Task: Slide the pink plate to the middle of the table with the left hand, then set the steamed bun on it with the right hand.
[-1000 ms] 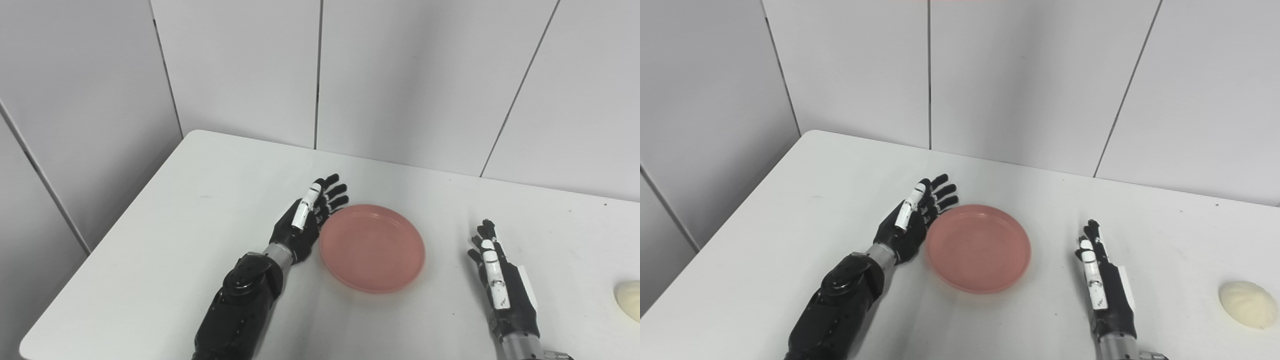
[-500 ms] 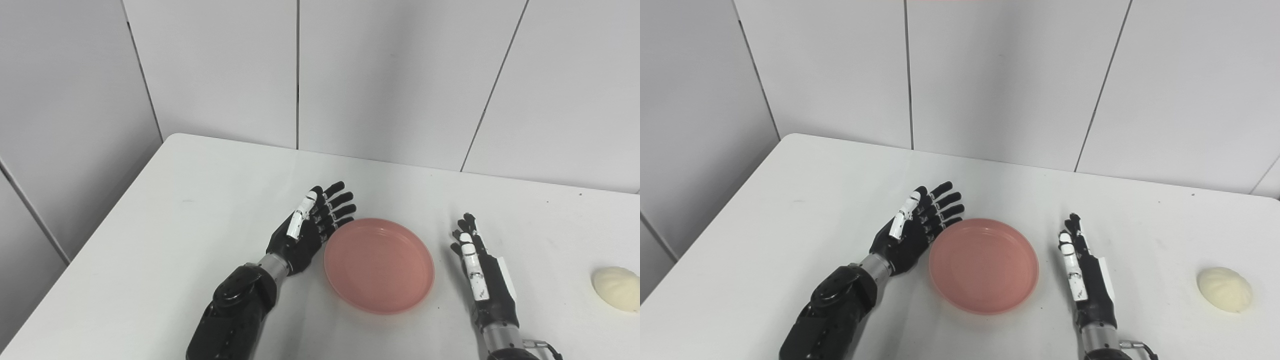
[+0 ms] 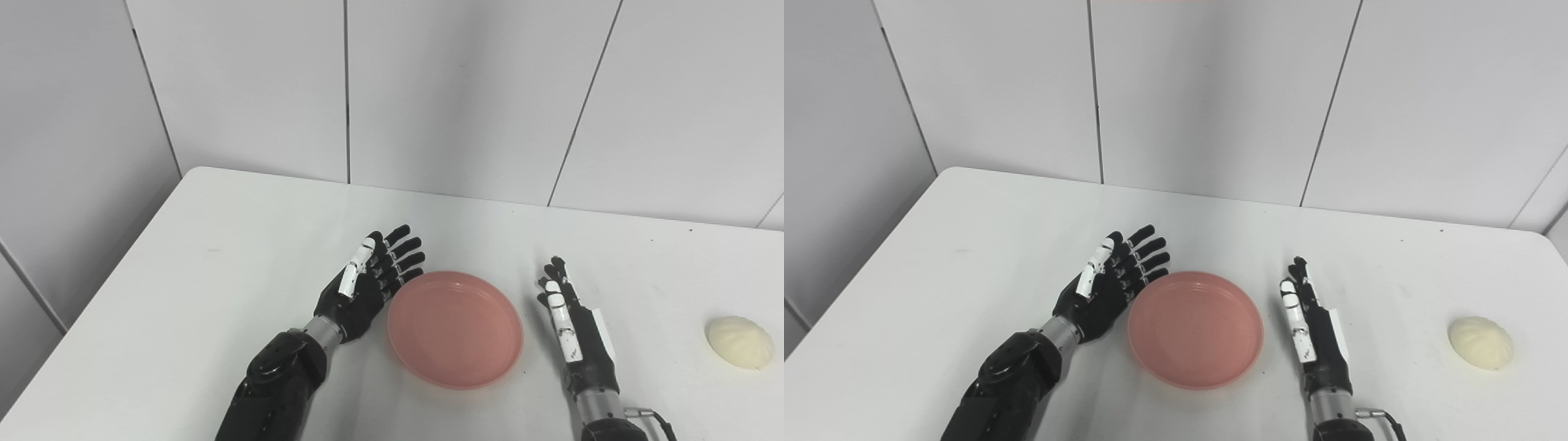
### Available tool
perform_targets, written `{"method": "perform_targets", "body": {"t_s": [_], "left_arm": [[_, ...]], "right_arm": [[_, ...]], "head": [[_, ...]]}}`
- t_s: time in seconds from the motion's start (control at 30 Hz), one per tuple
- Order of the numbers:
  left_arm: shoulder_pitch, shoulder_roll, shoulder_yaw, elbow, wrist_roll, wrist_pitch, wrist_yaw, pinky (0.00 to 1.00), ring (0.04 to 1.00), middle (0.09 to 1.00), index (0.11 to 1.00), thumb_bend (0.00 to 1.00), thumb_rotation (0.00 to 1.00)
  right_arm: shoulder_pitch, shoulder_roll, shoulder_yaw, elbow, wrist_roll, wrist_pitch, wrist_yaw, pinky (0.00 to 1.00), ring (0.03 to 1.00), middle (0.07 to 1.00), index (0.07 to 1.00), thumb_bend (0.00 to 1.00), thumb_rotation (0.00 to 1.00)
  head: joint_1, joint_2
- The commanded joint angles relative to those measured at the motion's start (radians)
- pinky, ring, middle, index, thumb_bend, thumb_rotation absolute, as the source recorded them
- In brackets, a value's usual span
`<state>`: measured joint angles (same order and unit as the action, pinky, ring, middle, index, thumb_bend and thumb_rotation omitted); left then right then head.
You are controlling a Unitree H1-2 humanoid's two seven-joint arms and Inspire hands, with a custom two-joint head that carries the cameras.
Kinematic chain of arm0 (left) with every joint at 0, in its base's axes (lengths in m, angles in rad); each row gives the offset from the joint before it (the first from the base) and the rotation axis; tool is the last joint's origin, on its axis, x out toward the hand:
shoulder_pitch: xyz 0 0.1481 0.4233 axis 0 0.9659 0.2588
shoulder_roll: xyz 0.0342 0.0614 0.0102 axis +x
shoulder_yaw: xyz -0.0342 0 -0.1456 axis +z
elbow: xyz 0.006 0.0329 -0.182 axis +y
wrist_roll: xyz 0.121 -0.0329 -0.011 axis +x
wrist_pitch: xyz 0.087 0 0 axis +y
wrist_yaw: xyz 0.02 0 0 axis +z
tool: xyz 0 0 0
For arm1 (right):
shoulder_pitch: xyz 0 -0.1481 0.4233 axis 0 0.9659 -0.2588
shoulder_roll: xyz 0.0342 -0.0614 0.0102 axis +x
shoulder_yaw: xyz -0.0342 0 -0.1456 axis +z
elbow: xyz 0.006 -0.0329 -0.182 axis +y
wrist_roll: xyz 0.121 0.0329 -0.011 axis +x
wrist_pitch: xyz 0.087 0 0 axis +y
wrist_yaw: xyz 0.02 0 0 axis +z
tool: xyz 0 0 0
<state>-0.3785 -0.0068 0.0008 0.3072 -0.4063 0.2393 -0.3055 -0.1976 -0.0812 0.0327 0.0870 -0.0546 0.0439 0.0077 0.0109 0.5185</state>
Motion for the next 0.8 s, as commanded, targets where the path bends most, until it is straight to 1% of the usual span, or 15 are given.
{"method": "perform_targets", "body": {"t_s": [0.0,0.13,0.2,0.27,0.3,0.37,0.4,0.5,0.57,0.6,0.7,0.73,0.77], "left_arm": [[0.055,0.018,-0.003,0.055,0.033,0.072,0.027,0.92,0.911,0.921,0.916,0.40,1.00],[0.059,0.021,-0.001,0.048,0.043,0.056,0.034,0.92,0.912,0.923,0.923,0.40,1.00],[0.060,0.022,0.001,0.046,0.049,0.053,0.043,0.92,0.916,0.926,0.926,0.40,1.00],[0.062,0.021,0.005,0.042,0.054,0.056,0.053,0.91,0.909,0.920,0.920,0.40,1.00],[0.063,0.020,0.007,0.038,0.055,0.058,0.055,0.91,0.906,0.918,0.918,0.40,1.00],[0.065,0.020,0.011,0.036,0.056,0.057,0.051,0.91,0.907,0.919,0.917,0.40,1.00],[0.065,0.023,0.012,0.041,0.058,0.051,0.048,0.91,0.907,0.919,0.917,0.40,1.00],[0.063,0.029,0.015,0.046,0.065,0.041,0.044,0.91,0.906,0.918,0.917,0.41,1.00],[0.063,0.032,0.017,0.050,0.067,0.038,0.042,0.90,0.905,0.917,0.917,0.41,1.00],[0.062,0.034,0.018,0.052,0.067,0.037,0.041,0.90,0.904,0.916,0.916,0.41,1.00],[0.060,0.040,0.023,0.060,0.060,0.038,0.035,0.90,0.902,0.913,0.915,0.41,1.00],[0.059,0.042,0.024,0.062,0.058,0.039,0.034,0.90,0.902,0.914,0.915,0.41,1.00],[0.059,0.047,0.024,0.067,0.057,0.037,0.029,0.90,0.902,0.914,0.915,0.41,1.00]], "right_arm": [[0.026,0.010,0.005,0.021,0.003,0.062,0.011,0.92,0.948,0.972,0.985,0.27,1.00],[0.023,0.011,0.001,0.015,0.001,0.058,0.005,0.92,0.947,0.971,0.985,0.28,1.00],[0.021,0.008,0.002,0.006,-0.015,0.041,-0.007,0.91,0.940,0.965,0.980,0.29,1.00],[0.019,0.003,0.000,-0.017,-0.040,0.029,-0.023,0.90,0.929,0.955,0.971,0.31,1.00],[0.018,0.002,-0.003,-0.033,-0.047,0.027,-0.029,0.89,0.924,0.951,0.968,0.31,1.00],[0.014,-0.001,-0.009,-0.052,-0.065,0.014,-0.045,0.88,0.907,0.934,0.953,0.30,1.00],[0.011,-0.008,-0.011,-0.077,-0.094,0.011,-0.058,0.86,0.885,0.918,0.941,0.35,1.00],[-0.003,-0.037,-0.015,-0.146,-0.178,0.014,-0.079,0.82,0.864,0.902,0.927,0.40,1.00],[-0.009,-0.046,-0.018,-0.169,-0.211,0.018,-0.087,0.80,0.861,0.900,0.925,0.43,1.00],[-0.014,-0.054,-0.022,-0.187,-0.226,0.024,-0.088,0.78,0.849,0.896,0.922,0.45,1.00],[-0.030,-0.076,-0.037,-0.232,-0.262,0.026,-0.091,0.76,0.844,0.905,0.914,0.46,0.99],[-0.032,-0.080,-0.041,-0.240,-0.271,0.022,-0.093,0.74,0.828,0.898,0.902,0.46,0.96],[-0.038,-0.092,-0.049,-0.260,-0.296,0.019,-0.102,0.73,0.822,0.896,0.898,0.46,0.96]], "head": [[0.001,0.001],[-0.017,0.001],[-0.047,-0.001],[-0.047,-0.001],[-0.068,-0.004],[-0.083,-0.006],[-0.096,-0.009],[-0.111,-0.012],[-0.137,-0.019],[-0.137,-0.019],[-0.160,-0.026],[-0.160,-0.026],[-0.175,-0.031]]}}
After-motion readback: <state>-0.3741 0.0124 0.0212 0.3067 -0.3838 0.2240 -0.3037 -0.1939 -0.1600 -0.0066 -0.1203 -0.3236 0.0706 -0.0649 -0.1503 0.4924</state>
